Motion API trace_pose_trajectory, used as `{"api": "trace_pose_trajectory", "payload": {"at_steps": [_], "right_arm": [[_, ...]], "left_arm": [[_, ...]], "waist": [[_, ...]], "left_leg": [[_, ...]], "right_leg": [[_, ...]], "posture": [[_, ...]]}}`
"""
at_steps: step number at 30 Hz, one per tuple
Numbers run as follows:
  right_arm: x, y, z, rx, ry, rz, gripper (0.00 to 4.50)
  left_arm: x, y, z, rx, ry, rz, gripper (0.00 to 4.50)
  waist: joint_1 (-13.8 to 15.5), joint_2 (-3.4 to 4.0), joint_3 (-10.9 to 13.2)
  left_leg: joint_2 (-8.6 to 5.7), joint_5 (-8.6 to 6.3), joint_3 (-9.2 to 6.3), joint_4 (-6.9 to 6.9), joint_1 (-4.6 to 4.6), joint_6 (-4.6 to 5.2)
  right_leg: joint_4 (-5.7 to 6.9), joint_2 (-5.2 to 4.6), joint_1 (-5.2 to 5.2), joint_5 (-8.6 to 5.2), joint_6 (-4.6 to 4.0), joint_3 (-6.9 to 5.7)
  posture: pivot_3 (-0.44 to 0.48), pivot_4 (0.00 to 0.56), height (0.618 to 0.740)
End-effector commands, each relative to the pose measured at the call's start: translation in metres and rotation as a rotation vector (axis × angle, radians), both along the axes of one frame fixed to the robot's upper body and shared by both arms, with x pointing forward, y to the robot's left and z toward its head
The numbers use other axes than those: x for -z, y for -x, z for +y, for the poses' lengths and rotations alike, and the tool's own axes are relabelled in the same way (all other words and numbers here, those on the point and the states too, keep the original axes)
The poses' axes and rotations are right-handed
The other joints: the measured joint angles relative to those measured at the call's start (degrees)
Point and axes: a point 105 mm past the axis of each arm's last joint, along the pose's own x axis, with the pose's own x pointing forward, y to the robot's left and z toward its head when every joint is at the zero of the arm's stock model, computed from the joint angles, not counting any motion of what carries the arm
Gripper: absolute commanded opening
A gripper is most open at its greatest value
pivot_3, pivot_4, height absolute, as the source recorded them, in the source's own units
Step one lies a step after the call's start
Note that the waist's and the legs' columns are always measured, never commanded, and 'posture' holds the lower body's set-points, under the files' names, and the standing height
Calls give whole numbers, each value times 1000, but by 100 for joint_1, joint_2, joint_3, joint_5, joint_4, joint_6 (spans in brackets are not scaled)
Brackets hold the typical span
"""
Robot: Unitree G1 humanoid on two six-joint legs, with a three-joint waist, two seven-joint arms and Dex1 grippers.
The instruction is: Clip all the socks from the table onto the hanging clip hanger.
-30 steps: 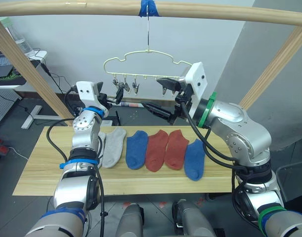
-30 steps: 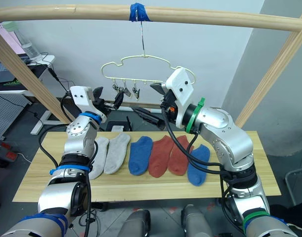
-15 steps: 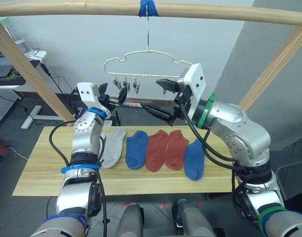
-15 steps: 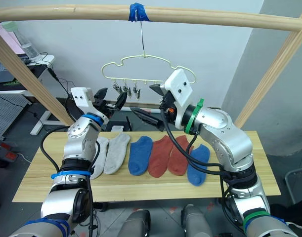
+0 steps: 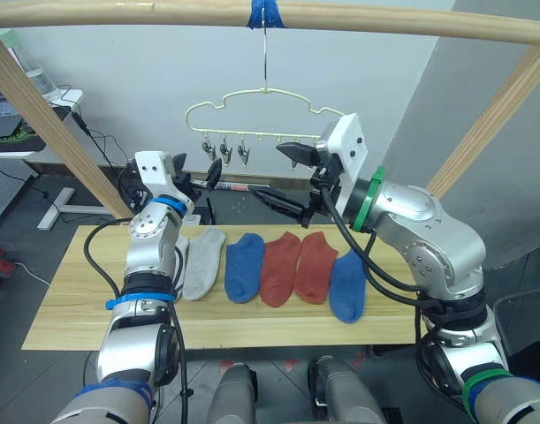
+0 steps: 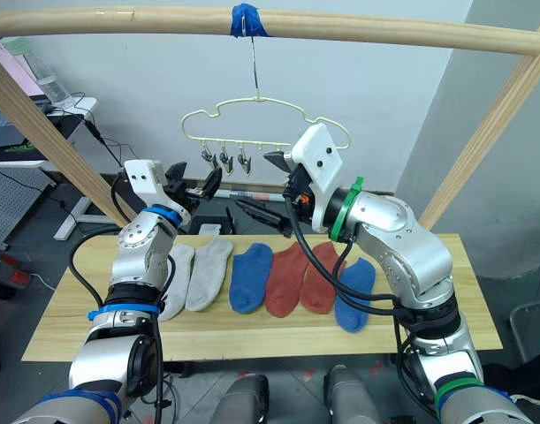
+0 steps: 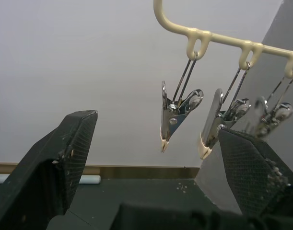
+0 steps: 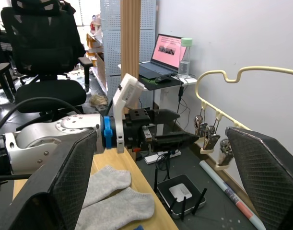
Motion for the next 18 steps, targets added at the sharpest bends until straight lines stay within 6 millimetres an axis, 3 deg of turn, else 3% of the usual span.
{"api": "trace_pose_trajectory", "payload": {"at_steps": [1,18], "right_arm": [[-15,9,0,-14,-26,-60,4500],[-18,9,-1,-10,-23,-70,4500]], "left_arm": [[-17,-3,2,-21,-15,-60,4468],[-31,-15,6,-63,-9,-94,4468]], "waist": [[0,-1,3],[-21,-16,34]], "left_leg": [[0,0,0,0,0,0],[0,0,-5,1,-21,0]], "right_leg": [[0,0,0,0,0,-1],[-4,-1,-15,0,1,-7]], "posture": [[-65,222,740],[-71,224,740]]}}
